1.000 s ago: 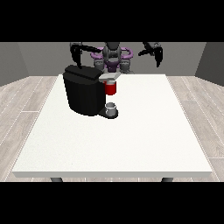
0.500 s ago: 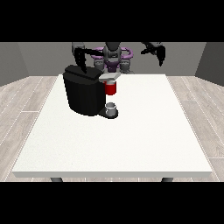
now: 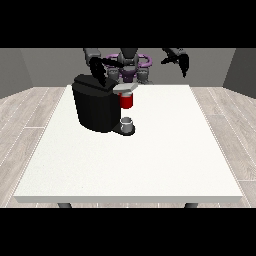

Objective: Insert the coffee pod into the coffee machine and close the lid

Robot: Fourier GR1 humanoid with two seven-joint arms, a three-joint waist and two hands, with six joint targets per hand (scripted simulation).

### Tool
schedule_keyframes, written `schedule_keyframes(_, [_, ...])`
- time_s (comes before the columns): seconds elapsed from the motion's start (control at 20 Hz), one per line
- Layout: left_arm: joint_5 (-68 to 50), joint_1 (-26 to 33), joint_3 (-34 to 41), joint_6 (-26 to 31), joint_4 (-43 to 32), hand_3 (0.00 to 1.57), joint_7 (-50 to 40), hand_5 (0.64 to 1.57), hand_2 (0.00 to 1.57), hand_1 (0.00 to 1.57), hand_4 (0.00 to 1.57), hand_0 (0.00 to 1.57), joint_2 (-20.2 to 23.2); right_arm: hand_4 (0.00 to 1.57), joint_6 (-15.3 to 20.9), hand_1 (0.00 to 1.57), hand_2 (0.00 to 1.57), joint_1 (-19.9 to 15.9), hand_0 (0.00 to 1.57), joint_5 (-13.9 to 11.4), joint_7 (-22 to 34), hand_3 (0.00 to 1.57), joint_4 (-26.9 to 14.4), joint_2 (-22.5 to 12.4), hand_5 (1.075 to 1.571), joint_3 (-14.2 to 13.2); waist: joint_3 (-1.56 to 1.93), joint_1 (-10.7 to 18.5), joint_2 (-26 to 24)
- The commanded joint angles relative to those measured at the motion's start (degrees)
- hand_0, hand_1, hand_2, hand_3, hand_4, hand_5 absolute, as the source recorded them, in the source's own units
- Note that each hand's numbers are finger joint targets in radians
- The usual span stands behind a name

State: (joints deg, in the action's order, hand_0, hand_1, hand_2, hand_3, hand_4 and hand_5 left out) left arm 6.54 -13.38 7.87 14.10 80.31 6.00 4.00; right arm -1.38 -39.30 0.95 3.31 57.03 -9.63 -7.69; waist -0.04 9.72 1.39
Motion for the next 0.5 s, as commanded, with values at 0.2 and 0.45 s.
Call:
schedule_keyframes(0.2, [-0.78,-0.65,0.00,0.65,1.05,0.00,-0.73,1.571,0.00,0.00,0.35,0.00,1.48,0.12,1.46,0.00,0.00,-8.61,0.00,-3.19,0.45,0.00,-1.82,-0.82,1.571,1.63,0.03,2.73,3.58])
schedule_keyframes(0.45, [0.16,0.08,-1.45,-1.42,1.57,0.00,-1.48,1.571,0.00,0.00,0.36,0.00,-0.07,0.00,1.31,0.00,0.00,-10.56,0.00,-4.72,0.29,0.00,-2.39,0.94,1.571,3.62,0.03,1.66,3.10])
